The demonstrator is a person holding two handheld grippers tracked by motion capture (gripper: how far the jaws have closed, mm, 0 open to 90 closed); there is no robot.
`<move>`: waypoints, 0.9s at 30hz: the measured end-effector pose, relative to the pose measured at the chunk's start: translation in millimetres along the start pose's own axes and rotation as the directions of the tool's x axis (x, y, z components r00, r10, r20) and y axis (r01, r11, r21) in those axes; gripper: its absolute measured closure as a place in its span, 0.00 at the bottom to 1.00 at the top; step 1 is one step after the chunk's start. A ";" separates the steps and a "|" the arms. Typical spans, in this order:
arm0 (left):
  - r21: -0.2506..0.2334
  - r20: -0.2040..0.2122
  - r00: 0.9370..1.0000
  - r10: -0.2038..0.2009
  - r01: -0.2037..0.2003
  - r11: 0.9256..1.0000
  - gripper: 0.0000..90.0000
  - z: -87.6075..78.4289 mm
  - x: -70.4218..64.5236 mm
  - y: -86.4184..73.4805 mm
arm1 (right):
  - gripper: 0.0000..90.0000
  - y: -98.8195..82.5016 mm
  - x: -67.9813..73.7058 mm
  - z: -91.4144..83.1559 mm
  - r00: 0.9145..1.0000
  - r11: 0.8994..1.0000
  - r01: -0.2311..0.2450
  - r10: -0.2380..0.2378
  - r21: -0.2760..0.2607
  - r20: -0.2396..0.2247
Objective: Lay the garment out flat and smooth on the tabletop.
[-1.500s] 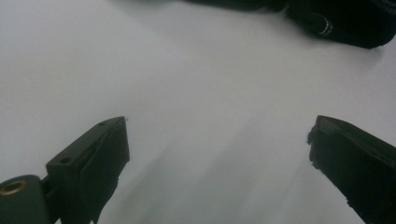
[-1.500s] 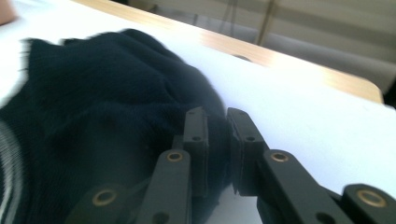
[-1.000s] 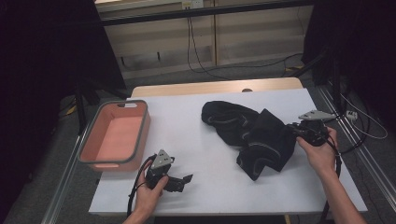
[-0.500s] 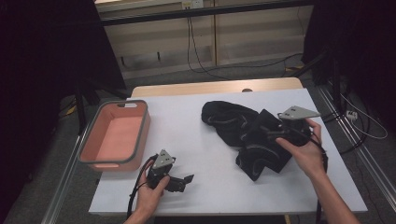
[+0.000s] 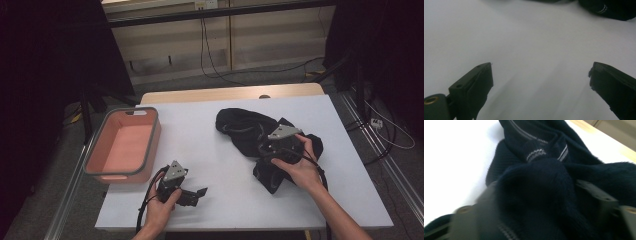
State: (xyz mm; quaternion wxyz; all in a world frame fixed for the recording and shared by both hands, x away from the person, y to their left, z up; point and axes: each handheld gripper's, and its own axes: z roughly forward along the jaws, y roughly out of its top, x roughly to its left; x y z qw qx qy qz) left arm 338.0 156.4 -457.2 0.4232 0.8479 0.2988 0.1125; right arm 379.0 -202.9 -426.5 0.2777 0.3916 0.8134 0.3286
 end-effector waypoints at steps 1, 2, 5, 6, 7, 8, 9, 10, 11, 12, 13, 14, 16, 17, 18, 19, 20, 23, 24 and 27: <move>0.002 0.001 1.000 0.002 -0.002 1.000 0.06 0.5 -0.2 0.1 | 0.55 0.6 -4.4 -8.7 1.000 0.999 -0.012 0.012 -0.033 -0.024; 0.003 0.003 1.000 0.003 -0.003 1.000 0.06 0.6 -0.3 0.1 | 0.61 0.6 -6.4 -11.9 0.999 0.999 -0.023 0.022 -0.048 -0.029; 0.002 0.005 1.000 0.005 -0.005 1.000 0.06 0.4 -0.5 0.1 | 0.75 -0.1 -15.8 -22.9 0.997 0.993 -0.066 0.063 -0.093 -0.042; 0.002 0.005 1.000 0.005 -0.005 1.000 0.06 0.4 -0.5 0.1 | 0.75 -0.1 -15.8 -22.9 0.997 0.993 -0.066 0.063 -0.093 -0.042; 0.000 0.005 1.000 0.003 -0.003 1.000 0.06 0.3 -0.1 0.1 | 0.77 -0.4 -21.6 -28.2 0.996 0.990 -0.086 0.081 -0.110 -0.047; 0.000 0.005 1.000 0.003 -0.003 1.000 0.06 0.3 -0.1 0.1 | 0.77 -0.4 -21.6 -28.2 0.996 0.990 -0.086 0.081 -0.110 -0.047; 0.001 0.003 1.000 0.001 -0.001 1.000 0.06 0.3 0.1 0.0 | 0.77 -0.2 -27.8 -33.8 0.993 0.985 -0.111 0.104 -0.131 -0.056; 0.001 0.003 1.000 0.001 -0.001 1.000 0.06 0.3 0.1 0.0 | 0.77 -0.2 -27.8 -33.8 0.993 0.985 -0.111 0.104 -0.131 -0.056; 0.001 0.003 1.000 0.001 -0.001 1.000 0.06 0.4 0.0 0.0 | 0.76 0.0 -33.2 -38.5 0.989 0.980 -0.137 0.127 -0.147 -0.070; 0.001 0.005 1.000 0.001 -0.001 1.000 0.06 0.4 0.0 0.1 | 0.76 0.0 -33.2 -38.5 0.989 0.980 -0.137 0.127 -0.147 -0.070; 0.002 0.005 1.000 0.003 -0.003 1.000 0.06 0.4 -0.2 0.1 | 0.82 0.0 -39.6 -46.6 0.989 0.974 -0.146 0.140 -0.172 -0.043; 0.002 0.005 1.000 0.003 -0.003 1.000 0.06 0.4 -0.2 0.1 | 0.82 0.0 -39.6 -46.6 0.989 0.974 -0.146 0.140 -0.172 -0.043; 0.002 0.005 1.000 0.004 -0.004 1.000 0.06 0.4 -0.3 0.1 | 0.85 -0.7 -45.7 -53.6 0.990 0.974 -0.139 0.141 -0.179 -0.004; 0.001 0.005 1.000 0.000 0.000 1.000 0.06 0.3 -0.5 0.0 | 0.86 -2.8 -52.3 -58.6 0.989 0.973 -0.138 0.146 -0.186 0.027; 0.001 0.005 1.000 0.000 0.000 1.000 0.06 0.3 -0.5 0.0 | 0.86 -2.8 -52.3 -58.6 0.989 0.973 -0.138 0.146 -0.186 0.027; 0.002 0.005 1.000 0.000 0.000 1.000 0.06 0.1 -0.5 0.0 | 0.87 -7.2 -62.0 -63.4 0.985 0.969 -0.154 0.167 -0.193 0.050; 0.002 0.005 1.000 0.000 0.000 1.000 0.06 0.1 -0.5 0.0 | 0.87 -10.2 -66.7 -64.8 0.983 0.969 -0.159 0.174 -0.191 0.063; 0.005 0.006 1.000 0.002 -0.002 1.000 0.06 1.2 -0.3 0.1 | 0.85 -21.3 -78.0 -61.0 0.980 0.974 -0.166 0.180 -0.152 0.082; 0.005 0.006 1.000 0.002 -0.002 1.000 0.06 1.2 -0.3 0.1 | 0.84 -25.4 -80.6 -57.8 0.978 0.975 -0.174 0.188 -0.138 0.092; 0.003 0.005 1.000 0.003 -0.003 1.000 0.06 0.8 -0.6 0.1 | 0.80 -33.8 -85.9 -49.8 0.974 0.977 -0.188 0.199 -0.100 0.111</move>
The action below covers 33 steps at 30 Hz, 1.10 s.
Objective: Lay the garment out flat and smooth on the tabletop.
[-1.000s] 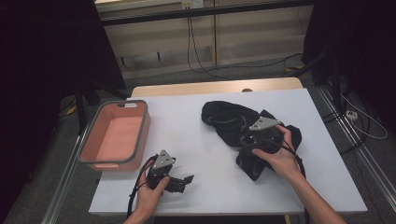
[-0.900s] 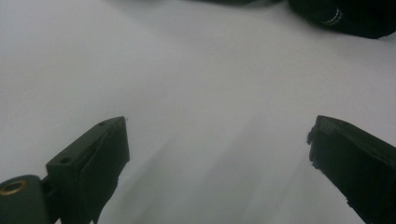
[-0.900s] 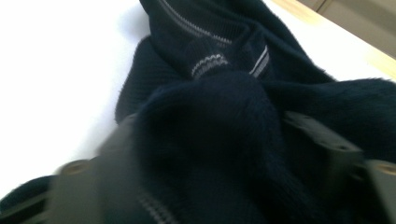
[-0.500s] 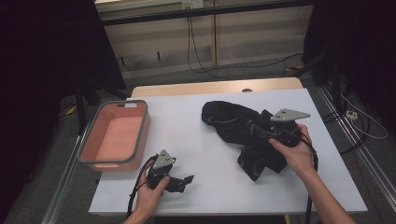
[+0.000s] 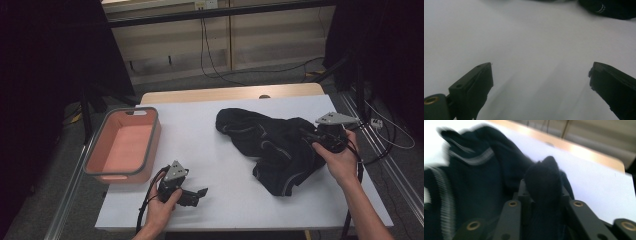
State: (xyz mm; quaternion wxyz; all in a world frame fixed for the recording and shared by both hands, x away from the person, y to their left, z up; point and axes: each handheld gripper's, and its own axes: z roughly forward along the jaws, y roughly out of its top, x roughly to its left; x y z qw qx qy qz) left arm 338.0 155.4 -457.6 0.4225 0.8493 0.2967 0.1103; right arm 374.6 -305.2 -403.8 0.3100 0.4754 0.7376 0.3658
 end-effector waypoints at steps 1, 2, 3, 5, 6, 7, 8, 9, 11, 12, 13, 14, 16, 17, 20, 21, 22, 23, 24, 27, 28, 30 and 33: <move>-0.002 0.000 1.000 0.000 0.000 1.000 0.06 -0.6 0.5 0.0 | 0.77 -8.5 -3.2 8.2 1.000 0.999 0.001 -0.002 0.041 0.023; -0.002 0.000 1.000 0.000 0.000 1.000 0.06 -0.6 0.5 0.0 | 0.77 -8.5 -3.2 8.2 1.000 0.999 0.001 -0.002 0.041 0.023; -0.003 0.000 1.000 -0.006 0.006 1.000 0.06 -0.6 0.4 -0.1 | 0.76 -12.3 -4.0 12.3 0.999 0.998 0.006 -0.008 0.064 0.035; 0.000 0.000 1.000 -0.001 0.001 1.000 0.06 -0.5 0.5 -0.1 | 0.59 -17.5 -5.1 20.4 0.998 0.994 -0.004 -0.002 0.111 0.059; 0.000 0.000 1.000 -0.001 0.001 1.000 0.06 -0.5 0.5 -0.1 | 0.59 -17.5 -5.1 20.4 0.998 0.994 -0.004 -0.002 0.111 0.059; -0.001 0.001 1.000 0.001 -0.001 1.000 0.06 -0.5 0.4 0.0 | 0.53 -16.7 -4.9 20.4 0.998 0.994 -0.017 0.010 0.111 0.063; -0.001 0.001 1.000 0.001 -0.001 1.000 0.06 -0.4 0.3 0.0 | 0.38 -12.9 -3.0 16.9 0.999 0.995 -0.032 0.029 0.096 0.031; 0.000 0.001 1.000 0.000 0.000 1.000 0.06 -0.1 0.3 0.0 | 0.38 -12.9 -3.0 16.9 0.999 0.995 -0.032 0.029 0.096 0.031; 0.003 -0.001 1.000 0.000 0.000 1.000 0.06 0.3 0.5 0.1 | 0.35 -5.9 3.9 11.0 1.000 0.998 -0.009 0.008 0.068 0.013; 0.003 -0.001 1.000 0.002 -0.002 1.000 0.06 0.5 0.6 0.1 | 0.29 3.5 12.5 5.2 1.000 0.999 0.022 -0.022 0.039 0.010; 0.005 -0.001 1.000 0.002 -0.002 1.000 0.06 0.6 0.6 0.1 | 0.27 8.3 17.1 2.1 1.000 0.999 0.031 -0.031 0.018 0.003; 0.007 -0.002 1.000 0.002 -0.002 1.000 0.06 0.7 0.5 0.2 | 0.27 12.9 22.0 -0.9 0.999 0.999 0.045 -0.045 0.000 -0.007; 0.006 -0.002 1.000 0.000 0.000 1.000 0.06 1.3 0.4 0.0 | 0.26 20.5 33.3 -5.3 0.997 0.997 0.075 -0.076 -0.022 -0.033; 0.006 -0.002 1.000 0.000 0.000 1.000 0.06 1.3 0.4 0.0 | 0.26 22.1 36.9 -5.6 0.996 0.996 0.080 -0.081 -0.025 -0.047; 0.009 0.001 1.000 0.001 -0.001 1.000 0.06 1.9 0.0 0.1 | 0.23 24.0 50.9 -0.9 0.987 0.995 0.096 -0.098 -0.025 -0.126; 0.009 0.001 1.000 0.001 -0.001 1.000 0.06 1.9 0.0 0.1 | 0.23 24.0 50.9 -0.9 0.987 0.995 0.096 -0.098 -0.025 -0.126; 0.010 0.001 1.000 0.001 -0.001 1.000 0.06 2.1 -0.1 0.0 | 0.24 23.3 61.3 5.5 0.980 0.993 0.115 -0.115 -0.012 -0.163; 0.010 0.001 1.000 0.001 -0.001 1.000 0.06 2.1 -0.1 0.0 | 0.26 22.7 66.2 9.1 0.978 0.992 0.125 -0.124 -0.005 -0.170; 0.010 0.001 1.000 0.000 0.000 1.000 0.06 2.3 0.0 0.0 | 0.30 22.0 70.4 12.3 0.978 0.990 0.138 -0.136 0.002 -0.161; 0.013 0.000 1.000 0.002 -0.002 1.000 0.06 2.5 0.2 -0.1 | 0.31 19.7 74.3 20.2 0.976 0.990 0.143 -0.138 0.020 -0.167; 0.013 0.002 1.000 0.001 -0.001 1.000 0.06 2.9 0.1 -0.2 | 0.34 18.1 75.3 23.5 0.974 0.989 0.141 -0.133 0.036 -0.181; 0.016 0.005 1.000 0.004 -0.004 1.000 0.06 3.9 -0.2 0.0 | 0.41 7.7 80.0 38.9 0.968 0.983 0.150 -0.124 0.110 -0.218; 0.016 0.004 1.000 0.005 -0.005 1.000 0.06 4.0 -0.4 0.0 | 0.59 4.0 83.2 43.0 0.965 0.980 0.165 -0.138 0.112 -0.222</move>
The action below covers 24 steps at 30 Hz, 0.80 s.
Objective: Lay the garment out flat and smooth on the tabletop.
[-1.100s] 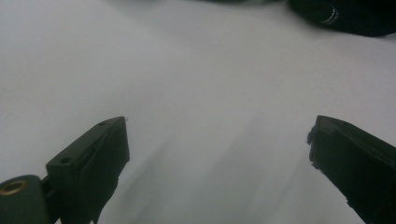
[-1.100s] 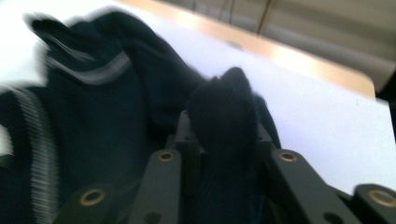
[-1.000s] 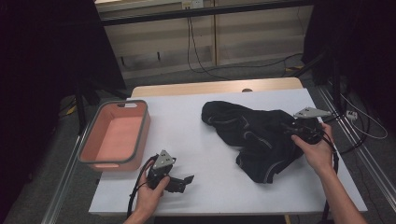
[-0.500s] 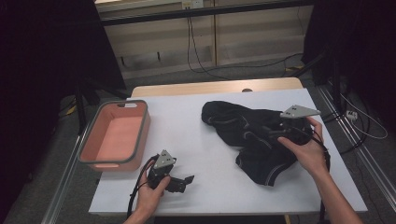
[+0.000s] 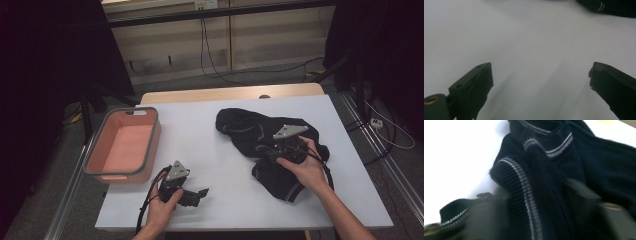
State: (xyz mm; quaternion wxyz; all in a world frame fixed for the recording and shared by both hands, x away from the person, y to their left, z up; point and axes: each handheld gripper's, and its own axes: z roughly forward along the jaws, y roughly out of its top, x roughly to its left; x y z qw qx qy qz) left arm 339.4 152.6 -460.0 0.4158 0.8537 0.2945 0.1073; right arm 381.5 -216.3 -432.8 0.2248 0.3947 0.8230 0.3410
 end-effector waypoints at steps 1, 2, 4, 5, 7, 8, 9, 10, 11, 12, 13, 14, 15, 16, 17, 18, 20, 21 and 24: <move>0.000 -0.001 1.000 -0.001 0.001 1.000 0.06 -0.1 0.1 0.0 | 0.64 0.6 1.2 0.4 1.000 1.000 0.005 -0.005 -0.007 -0.007; 0.002 -0.003 1.000 -0.002 0.002 1.000 0.06 -0.2 0.5 0.1 | 0.77 2.4 3.3 -3.4 1.000 0.999 0.006 -0.006 -0.032 -0.018; 0.002 -0.004 1.000 -0.003 0.003 1.000 0.06 -0.1 0.6 0.1 | 0.79 3.5 4.2 -5.5 1.000 0.999 0.005 -0.006 -0.048 -0.026; 0.004 -0.004 1.000 -0.002 0.002 1.000 0.06 0.0 0.7 0.1 | 0.81 5.7 6.7 -9.5 0.999 0.997 -0.007 0.003 -0.074 -0.051; 0.003 -0.002 1.000 -0.002 0.002 1.000 0.06 0.2 0.5 0.1 | 0.82 8.6 10.1 -12.9 0.997 0.995 -0.017 0.010 -0.098 -0.075; 0.003 -0.001 1.000 -0.001 0.001 1.000 0.06 0.2 0.3 0.2 | 0.82 8.6 10.1 -12.9 0.997 0.995 -0.017 0.010 -0.098 -0.075; 0.003 -0.001 1.000 0.000 0.000 1.000 0.06 0.0 0.3 0.2 | 0.82 10.8 12.9 -14.8 0.996 0.994 -0.015 0.006 -0.105 -0.085; 0.003 -0.004 1.000 -0.001 0.001 1.000 0.06 -0.2 0.5 0.2 | 0.83 16.3 20.9 -19.1 0.994 0.993 -0.010 -0.003 -0.122 -0.110; 0.004 -0.006 1.000 -0.001 0.001 1.000 0.06 -0.1 0.8 0.2 | 0.83 18.2 24.0 -20.2 0.992 0.992 -0.012 -0.005 -0.128 -0.130; 0.004 -0.006 1.000 -0.001 0.001 1.000 0.06 -0.1 0.8 0.2 | 0.83 18.2 24.0 -20.2 0.992 0.992 -0.012 -0.005 -0.128 -0.130; 0.002 -0.009 1.000 -0.004 0.004 1.000 0.06 0.2 0.6 0.2 | 0.84 23.9 35.2 -23.5 0.984 0.989 -0.005 -0.021 -0.147 -0.179; 0.002 -0.009 1.000 -0.004 0.004 1.000 0.06 0.2 0.6 0.2 | 0.84 23.9 35.2 -23.5 0.984 0.989 -0.005 -0.021 -0.147 -0.179; 0.003 -0.008 1.000 -0.002 0.002 1.000 0.06 0.2 0.6 0.2 | 0.84 27.1 41.6 -24.8 0.979 0.988 0.002 -0.034 -0.157 -0.201; 0.006 -0.007 1.000 0.000 0.000 1.000 0.06 0.1 0.6 0.3 | 0.84 30.3 48.5 -26.1 0.973 0.986 0.008 -0.046 -0.168 -0.225; 0.002 -0.007 1.000 -0.002 0.002 1.000 0.06 -0.1 0.3 0.1 | 0.83 36.0 62.4 -28.2 0.964 0.983 0.028 -0.075 -0.183 -0.255; 0.002 -0.007 1.000 -0.002 0.002 1.000 0.06 -0.1 0.3 0.1 | 0.83 37.8 67.7 -28.4 0.961 0.981 0.025 -0.076 -0.190 -0.266; -0.001 -0.009 1.000 -0.002 0.002 1.000 0.06 -1.1 0.5 0.1 | 0.78 39.4 74.8 -26.2 0.959 0.981 0.042 -0.093 -0.190 -0.268; -0.001 -0.009 1.000 -0.002 0.002 1.000 0.06 -1.1 0.5 0.1 | 0.78 39.4 74.8 -26.2 0.959 0.981 0.042 -0.093 -0.190 -0.268; -0.002 -0.009 1.000 -0.001 0.001 1.000 0.06 -1.5 0.4 0.0 | 0.56 36.1 75.0 -15.8 0.968 0.987 0.039 -0.076 -0.156 -0.239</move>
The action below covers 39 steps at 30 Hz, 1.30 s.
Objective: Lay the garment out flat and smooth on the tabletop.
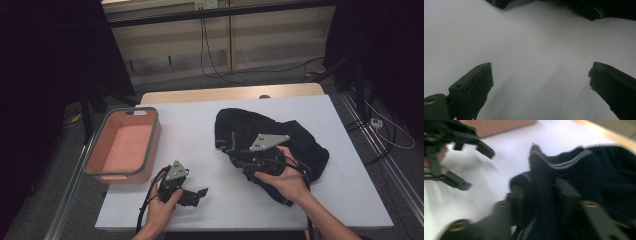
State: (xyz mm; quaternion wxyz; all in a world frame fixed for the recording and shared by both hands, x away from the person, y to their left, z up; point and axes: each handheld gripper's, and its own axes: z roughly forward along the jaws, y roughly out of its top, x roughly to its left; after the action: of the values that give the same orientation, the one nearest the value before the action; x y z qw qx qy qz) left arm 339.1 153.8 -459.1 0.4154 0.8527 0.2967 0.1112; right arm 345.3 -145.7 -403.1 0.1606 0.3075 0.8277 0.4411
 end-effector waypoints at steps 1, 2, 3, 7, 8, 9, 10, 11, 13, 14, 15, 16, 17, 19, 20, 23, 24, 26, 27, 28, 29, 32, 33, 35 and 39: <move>0.000 0.003 1.000 0.000 0.000 1.000 0.06 0.1 -0.1 0.1 | 0.39 -7.0 -4.2 7.8 1.000 0.999 -0.005 0.005 0.040 -0.004; 0.000 0.004 1.000 0.000 0.000 1.000 0.06 0.2 -0.1 0.1 | 0.36 -9.1 -5.2 9.8 1.000 0.999 -0.011 0.011 0.050 -0.003; 0.002 0.002 1.000 -0.001 0.001 1.000 0.06 0.3 0.0 0.2 | 0.35 -11.2 -6.3 11.8 1.000 0.998 -0.014 0.014 0.058 -0.005; 0.000 0.001 1.000 -0.001 0.001 1.000 0.06 0.3 0.3 0.3 | 0.32 -11.7 -7.6 12.1 1.000 0.998 -0.012 0.012 0.059 -0.004; 0.001 0.003 1.000 -0.001 0.001 1.000 0.06 0.1 0.0 0.2 | 0.32 -10.8 -7.3 10.3 1.000 0.999 -0.012 0.012 0.050 -0.003; -0.002 0.006 1.000 0.000 0.000 1.000 0.06 0.1 -0.4 0.1 | 0.33 -6.9 -5.6 3.9 1.000 0.999 0.002 -0.002 0.035 -0.006; -0.002 0.006 1.000 0.000 0.000 1.000 0.06 0.1 -0.4 0.1 | 0.33 -6.9 -5.6 3.9 1.000 0.999 0.002 -0.002 0.035 -0.006; -0.003 0.007 1.000 0.002 -0.002 1.000 0.06 0.0 -0.6 0.2 | 0.31 -2.0 -3.0 -2.9 1.000 1.000 0.017 -0.017 0.017 -0.016; -0.003 0.006 1.000 0.000 0.000 1.000 0.06 0.1 -0.5 0.1 | 0.29 4.2 -1.9 -11.4 0.999 1.000 0.014 -0.015 -0.026 -0.029; -0.003 0.006 1.000 0.000 0.000 1.000 0.06 0.1 -0.5 0.1 | 0.29 4.2 -1.9 -11.4 0.999 1.000 0.014 -0.015 -0.026 -0.029; -0.002 0.006 1.000 0.000 0.000 1.000 0.06 0.2 -0.5 0.2 | 0.29 6.7 -2.0 -15.1 1.000 0.999 0.016 -0.017 -0.040 -0.026; -0.002 0.006 1.000 0.000 0.000 1.000 0.06 0.2 -0.5 0.1 | 0.29 8.3 -2.6 -18.4 1.000 0.999 0.026 -0.027 -0.044 -0.012; -0.002 0.006 1.000 0.000 0.000 1.000 0.06 0.3 -0.6 0.1 | 0.30 8.2 -3.1 -19.3 1.000 0.999 0.030 -0.030 -0.044 0.001; 0.000 0.007 1.000 0.002 -0.002 1.000 0.06 0.6 -0.7 0.2 | 0.30 5.0 -5.2 -17.2 0.998 0.999 0.046 -0.045 -0.017 0.034; -0.001 0.007 1.000 0.004 -0.004 1.000 0.06 0.7 -0.6 0.2 | 0.30 2.4 -6.2 -14.1 0.998 0.999 0.046 -0.046 0.000 0.032; -0.002 0.007 1.000 0.001 -0.001 1.000 0.06 0.4 -0.6 0.2 | 0.29 -5.7 -6.6 -1.3 0.997 0.996 0.066 -0.068 0.062 0.039; -0.002 0.005 1.000 -0.001 0.001 1.000 0.06 0.3 -0.3 0.2 | 0.28 -11.5 -5.6 8.8 0.996 0.992 0.069 -0.073 0.109 0.040; -0.002 0.005 1.000 -0.001 0.001 1.000 0.06 0.2 -0.3 0.2 | 0.28 -13.6 -5.3 11.8 0.996 0.990 0.072 -0.077 0.121 0.043; -0.002 0.006 1.000 0.002 -0.002 1.000 0.06 0.2 -0.6 0.2 | 0.29 -20.0 -5.1 20.7 0.995 0.984 0.073 -0.083 0.165 0.052; -0.002 0.006 1.000 0.002 -0.002 1.000 0.06 0.2 -0.6 0.2 | 0.29 -20.0 -5.1 20.7 0.995 0.984 0.073 -0.083 0.165 0.052; 0.001 0.004 1.000 0.003 -0.003 1.000 0.06 0.3 -0.9 0.2 | 0.44 -25.5 -4.9 27.5 0.996 0.980 0.072 -0.082 0.187 0.047; 0.001 -0.006 1.000 0.001 -0.001 1.000 0.06 1.2 -0.7 0.3 | 0.72 -30.0 -1.9 32.3 0.995 0.981 0.083 -0.093 0.176 0.046; 0.006 -0.007 1.000 0.001 -0.001 1.000 0.06 2.2 -0.3 0.7 | 0.91 -30.3 0.1 33.8 0.998 0.990 0.062 -0.063 0.130 0.005; 0.006 -0.013 1.000 0.000 0.000 1.000 0.06 3.1 -0.5 1.0 | 0.94 -27.3 4.4 36.1 0.998 0.992 0.061 -0.059 0.109 -0.017; 0.008 -0.015 1.000 -0.002 0.002 1.000 0.06 3.1 -0.3 1.0 | 0.94 -13.1 20.9 39.8 0.996 0.995 0.074 -0.070 0.067 -0.061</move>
State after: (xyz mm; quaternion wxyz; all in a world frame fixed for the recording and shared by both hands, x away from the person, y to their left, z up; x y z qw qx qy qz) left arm 340.6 151.1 -460.3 0.4099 0.8531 0.3013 0.1160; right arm 346.0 -112.5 -436.1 0.1415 0.2696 0.8573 0.4151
